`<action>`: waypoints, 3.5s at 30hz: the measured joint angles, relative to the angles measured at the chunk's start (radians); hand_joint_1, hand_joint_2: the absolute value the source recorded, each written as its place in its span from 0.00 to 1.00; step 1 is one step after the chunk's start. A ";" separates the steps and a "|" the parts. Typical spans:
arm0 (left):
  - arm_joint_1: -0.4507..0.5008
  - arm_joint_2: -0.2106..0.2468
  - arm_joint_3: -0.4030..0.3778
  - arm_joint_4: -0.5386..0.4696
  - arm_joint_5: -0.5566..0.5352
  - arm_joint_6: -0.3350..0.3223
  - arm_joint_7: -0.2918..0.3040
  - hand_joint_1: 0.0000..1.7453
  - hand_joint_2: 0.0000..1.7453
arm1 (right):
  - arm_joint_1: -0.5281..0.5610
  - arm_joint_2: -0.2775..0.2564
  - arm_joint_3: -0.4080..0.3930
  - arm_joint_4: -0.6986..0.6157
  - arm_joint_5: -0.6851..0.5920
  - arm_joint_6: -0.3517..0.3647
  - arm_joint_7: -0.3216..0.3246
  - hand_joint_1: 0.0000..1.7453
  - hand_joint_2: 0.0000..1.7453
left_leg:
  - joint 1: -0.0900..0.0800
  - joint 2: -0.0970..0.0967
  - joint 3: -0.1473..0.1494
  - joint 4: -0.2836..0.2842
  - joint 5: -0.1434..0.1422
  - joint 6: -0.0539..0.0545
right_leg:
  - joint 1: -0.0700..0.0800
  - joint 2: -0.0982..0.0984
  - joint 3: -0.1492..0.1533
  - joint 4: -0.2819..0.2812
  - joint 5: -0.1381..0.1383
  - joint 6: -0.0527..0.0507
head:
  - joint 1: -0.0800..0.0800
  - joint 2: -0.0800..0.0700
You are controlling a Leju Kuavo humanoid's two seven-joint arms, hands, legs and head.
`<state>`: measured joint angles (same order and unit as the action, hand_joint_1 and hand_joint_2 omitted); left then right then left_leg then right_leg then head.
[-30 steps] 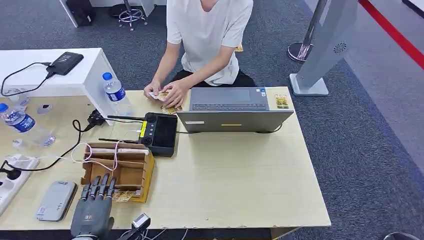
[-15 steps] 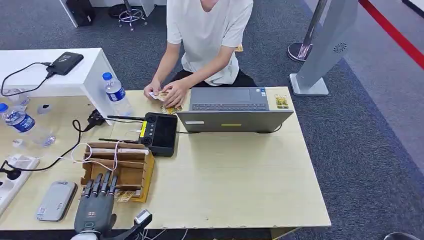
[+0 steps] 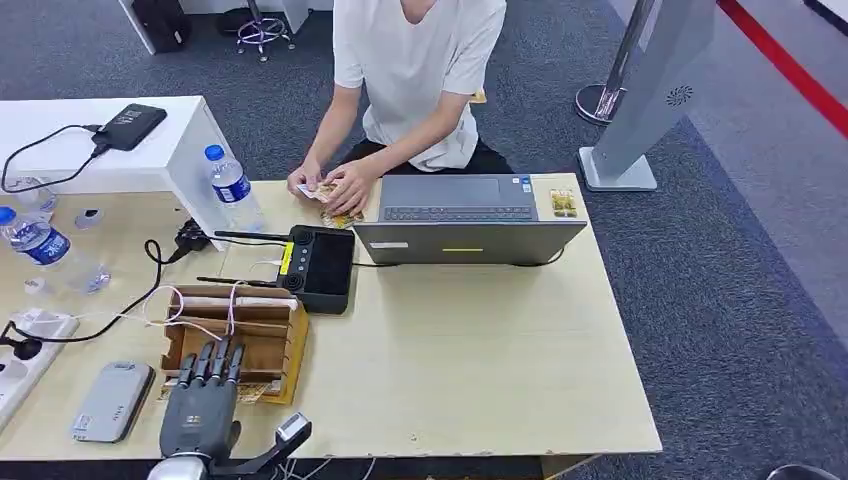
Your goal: Pass the card to the sensor for recognition and then transmit it.
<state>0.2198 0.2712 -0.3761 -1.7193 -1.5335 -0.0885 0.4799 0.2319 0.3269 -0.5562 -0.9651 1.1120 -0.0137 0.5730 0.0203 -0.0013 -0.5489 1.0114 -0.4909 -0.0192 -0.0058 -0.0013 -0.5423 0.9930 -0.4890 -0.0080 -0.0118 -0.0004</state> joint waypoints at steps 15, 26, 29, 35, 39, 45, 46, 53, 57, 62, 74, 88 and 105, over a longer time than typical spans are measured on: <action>-0.062 -0.007 -0.101 -0.006 0.000 -0.036 0.023 0.00 1.00 | 0.000 0.000 0.001 0.002 0.018 -0.001 -0.011 0.00 1.00 | 0.000 0.000 0.000 0.000 0.000 0.000 | 0.000 0.000 0.000 0.000 0.001 0.000 | 0.000 0.000; -0.083 -0.010 -0.166 -0.056 0.000 -0.048 0.024 0.00 1.00 | -0.001 0.000 0.000 0.004 0.019 -0.011 -0.013 0.00 1.00 | 0.000 0.000 0.000 0.000 0.000 0.000 | 0.000 0.000 0.000 0.000 0.001 0.000 | 0.000 0.000; -0.084 -0.010 -0.174 -0.069 0.000 -0.049 0.026 0.00 1.00 | -0.001 0.000 0.000 0.005 0.018 -0.011 -0.012 0.00 1.00 | 0.000 0.000 0.000 0.000 0.000 0.000 | 0.000 0.000 0.000 0.000 0.001 0.000 | 0.000 0.000; -0.084 -0.009 -0.183 -0.086 0.000 -0.060 0.051 0.00 1.00 | 0.000 0.000 0.000 0.005 0.005 -0.014 -0.006 0.00 1.00 | 0.000 0.000 0.000 0.000 0.000 0.000 | 0.000 0.000 0.000 0.000 0.001 0.000 | 0.000 0.000; -0.083 -0.009 -0.184 -0.103 0.000 -0.067 0.063 0.00 1.00 | 0.000 0.000 0.000 0.005 -0.002 -0.014 -0.005 0.00 1.00 | 0.000 0.000 0.000 0.000 0.000 0.000 | 0.000 0.000 0.000 0.000 0.001 0.000 | 0.000 0.000; -0.083 -0.009 -0.184 -0.111 0.000 -0.069 0.063 0.00 1.00 | 0.000 0.000 0.000 0.005 -0.003 -0.014 -0.004 0.00 1.00 | 0.000 0.000 0.000 0.000 0.000 0.000 | 0.000 0.000 0.000 0.000 0.001 0.000 | 0.000 0.000; -0.083 -0.009 -0.184 -0.112 0.000 -0.069 0.063 0.00 1.00 | 0.000 0.000 0.000 0.005 -0.003 -0.014 -0.004 0.00 1.00 | 0.000 0.000 0.000 0.000 0.000 0.000 | 0.000 0.000 0.000 0.000 0.001 0.000 | 0.000 0.000; -0.083 -0.008 -0.184 -0.119 0.000 -0.076 0.067 0.00 1.00 | 0.000 0.000 0.000 0.005 -0.006 -0.014 -0.003 0.00 1.00 | 0.000 0.000 0.000 0.000 0.000 0.000 | 0.000 0.000 0.000 0.000 0.001 0.000 | 0.000 0.000; -0.083 -0.008 -0.184 -0.123 0.000 -0.087 0.068 0.00 1.00 | 0.000 0.000 0.000 0.004 -0.006 -0.014 0.000 0.00 1.00 | 0.000 0.000 0.000 0.000 0.000 0.000 | 0.000 0.000 0.000 0.000 0.001 0.000 | 0.000 0.000; -0.082 -0.008 -0.184 -0.127 0.000 -0.088 0.068 0.00 1.00 | 0.000 0.000 0.000 0.004 -0.009 -0.014 0.000 0.00 1.00 | 0.000 0.000 0.000 0.000 0.000 0.000 | 0.000 0.000 0.000 0.000 0.001 0.000 | 0.000 0.000; -0.079 -0.007 -0.184 -0.136 0.000 -0.103 0.078 0.00 1.00 | 0.000 0.000 0.000 0.004 -0.015 -0.014 0.002 0.00 1.00 | 0.000 0.000 0.000 0.000 0.000 0.000 | 0.000 0.000 0.000 0.000 0.001 0.000 | 0.000 0.000; -0.074 -0.002 -0.183 -0.143 0.000 -0.106 0.078 0.00 1.00 | 0.000 0.000 0.002 0.003 -0.023 -0.014 0.003 0.00 1.00 | 0.000 0.000 0.000 0.000 0.000 0.000 | 0.000 0.000 0.000 0.000 0.001 0.000 | 0.000 0.000; -0.041 0.009 -0.166 -0.160 0.000 -0.105 0.077 0.00 1.00 | 0.000 0.000 0.003 0.002 -0.029 -0.017 0.009 0.00 1.00 | 0.000 0.000 0.000 0.000 0.000 0.000 | 0.000 0.000 0.000 0.000 0.001 0.000 | 0.000 0.000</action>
<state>0.1783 0.2800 -0.5421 -1.8792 -1.5335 -0.1938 0.5566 0.2320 0.3269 -0.5535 -0.9628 1.0834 -0.0309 0.5817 0.0203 -0.0014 -0.5493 1.0118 -0.4908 -0.0191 -0.0058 -0.0014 -0.5424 0.9933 -0.4884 -0.0080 -0.0122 -0.0004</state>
